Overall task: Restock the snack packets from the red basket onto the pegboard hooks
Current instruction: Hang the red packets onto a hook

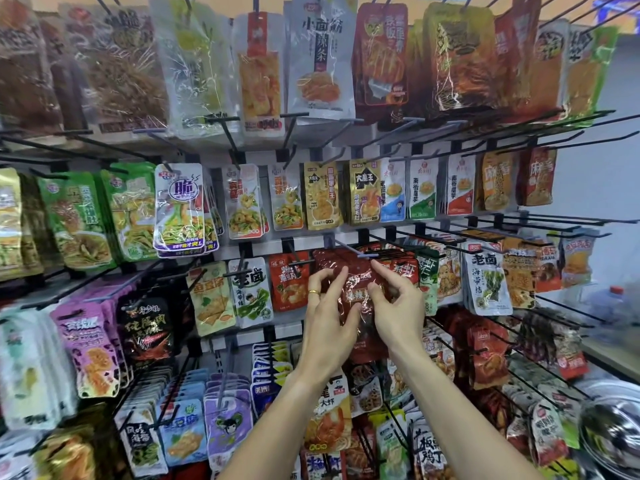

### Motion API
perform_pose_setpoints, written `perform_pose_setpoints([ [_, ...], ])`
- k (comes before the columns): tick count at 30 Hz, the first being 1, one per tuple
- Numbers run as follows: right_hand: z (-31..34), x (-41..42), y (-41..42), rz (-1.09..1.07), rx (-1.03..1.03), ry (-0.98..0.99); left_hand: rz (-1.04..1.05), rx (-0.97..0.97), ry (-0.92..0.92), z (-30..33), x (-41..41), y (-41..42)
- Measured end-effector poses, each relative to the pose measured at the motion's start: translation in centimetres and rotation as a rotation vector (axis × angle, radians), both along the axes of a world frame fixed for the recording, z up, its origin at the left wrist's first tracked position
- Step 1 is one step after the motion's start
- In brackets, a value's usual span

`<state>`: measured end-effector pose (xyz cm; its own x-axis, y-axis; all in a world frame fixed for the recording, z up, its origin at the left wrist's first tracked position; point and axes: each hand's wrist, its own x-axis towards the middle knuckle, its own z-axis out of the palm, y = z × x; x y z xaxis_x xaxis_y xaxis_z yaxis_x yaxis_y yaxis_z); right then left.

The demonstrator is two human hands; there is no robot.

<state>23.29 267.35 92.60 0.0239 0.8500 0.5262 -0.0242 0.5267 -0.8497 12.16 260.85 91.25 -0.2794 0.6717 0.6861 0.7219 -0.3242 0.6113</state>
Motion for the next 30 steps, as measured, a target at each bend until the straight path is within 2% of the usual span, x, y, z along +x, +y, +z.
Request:
perform_pose_setpoints([
  [4,0.0,0.1,0.2,-0.046,0.043,-0.093,0.010,0.002,0.046,-0.3,-0.1,0.4],
  [8,0.1,0.2,0.4,-0.129,0.129,-0.263,0.049,-0.032,0.096,-0.3,0.0,0.7],
  [12,-0.3,0.4,0.7,-0.119,0.175,-0.431,0.079,-0.063,0.136,-0.8,-0.3,1.0],
  [17,-1.7,1.2,1.2,-0.224,0.423,-0.692,0.243,-0.066,0.374,-0.8,-0.7,1.4],
  [22,-2.6,2.4,1.7,-0.224,0.503,-0.880,0.289,-0.151,0.595,-1.8,-1.7,1.4],
  [26,-1.9,1.3,2.2,-0.285,0.522,-1.054,0.310,-0.199,0.611,-1.5,-2.2,2.1],
  [30,-1.6,0.0,2.6,-0.327,0.513,-1.128,0.337,-0.209,0.596,-1.9,-2.1,3.1],
])
